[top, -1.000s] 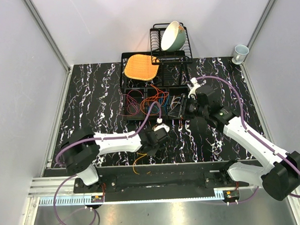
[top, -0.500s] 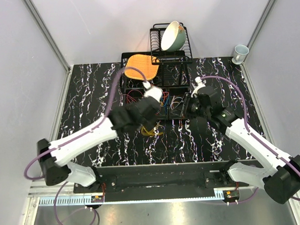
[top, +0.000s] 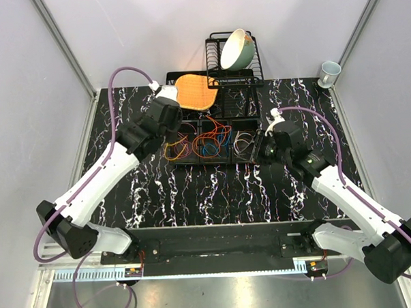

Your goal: Untangle the cables

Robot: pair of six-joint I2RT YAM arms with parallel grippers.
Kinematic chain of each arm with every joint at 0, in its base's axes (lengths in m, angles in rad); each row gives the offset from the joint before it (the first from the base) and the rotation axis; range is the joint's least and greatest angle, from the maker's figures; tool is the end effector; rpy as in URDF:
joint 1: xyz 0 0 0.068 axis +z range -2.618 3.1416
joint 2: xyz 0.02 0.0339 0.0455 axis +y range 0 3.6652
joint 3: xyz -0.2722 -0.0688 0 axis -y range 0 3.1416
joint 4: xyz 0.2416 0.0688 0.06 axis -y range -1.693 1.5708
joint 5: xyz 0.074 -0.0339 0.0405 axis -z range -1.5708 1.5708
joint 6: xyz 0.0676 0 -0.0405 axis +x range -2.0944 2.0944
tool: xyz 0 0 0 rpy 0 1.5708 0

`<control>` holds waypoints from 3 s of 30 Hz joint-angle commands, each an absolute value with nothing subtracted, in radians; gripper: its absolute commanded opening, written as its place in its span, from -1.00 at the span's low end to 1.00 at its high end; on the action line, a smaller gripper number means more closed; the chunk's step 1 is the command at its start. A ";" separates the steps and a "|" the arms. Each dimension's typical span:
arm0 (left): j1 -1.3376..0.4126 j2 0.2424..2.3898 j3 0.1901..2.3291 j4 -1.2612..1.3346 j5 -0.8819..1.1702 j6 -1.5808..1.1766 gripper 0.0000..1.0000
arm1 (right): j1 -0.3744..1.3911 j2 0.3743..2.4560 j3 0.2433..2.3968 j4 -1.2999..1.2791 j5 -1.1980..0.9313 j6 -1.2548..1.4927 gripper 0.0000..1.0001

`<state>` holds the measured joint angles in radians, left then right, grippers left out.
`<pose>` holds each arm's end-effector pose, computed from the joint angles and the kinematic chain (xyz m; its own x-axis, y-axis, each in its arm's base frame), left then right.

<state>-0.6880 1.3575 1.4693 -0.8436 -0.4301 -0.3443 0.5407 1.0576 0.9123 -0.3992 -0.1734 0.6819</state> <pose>0.2470 -0.1665 0.3756 -0.5998 0.0959 -0.7944 0.1435 0.9896 0.0111 0.2121 0.1409 0.3022 -0.7441 0.2774 -0.6078 -0.2120 0.7647 0.6085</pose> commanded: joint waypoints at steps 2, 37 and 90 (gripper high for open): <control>-0.621 1.405 1.528 -0.767 -0.356 -0.318 -1.00 | 0.546 1.048 0.913 -0.393 -0.156 0.686 -0.41; -0.512 1.695 1.355 -0.371 -0.206 -0.409 -1.00 | 0.545 1.092 0.897 -0.382 -0.150 0.663 -0.42; -0.537 1.701 1.324 -0.459 -0.150 -0.473 -1.00 | 0.546 1.066 0.856 -0.362 -0.183 0.698 -0.43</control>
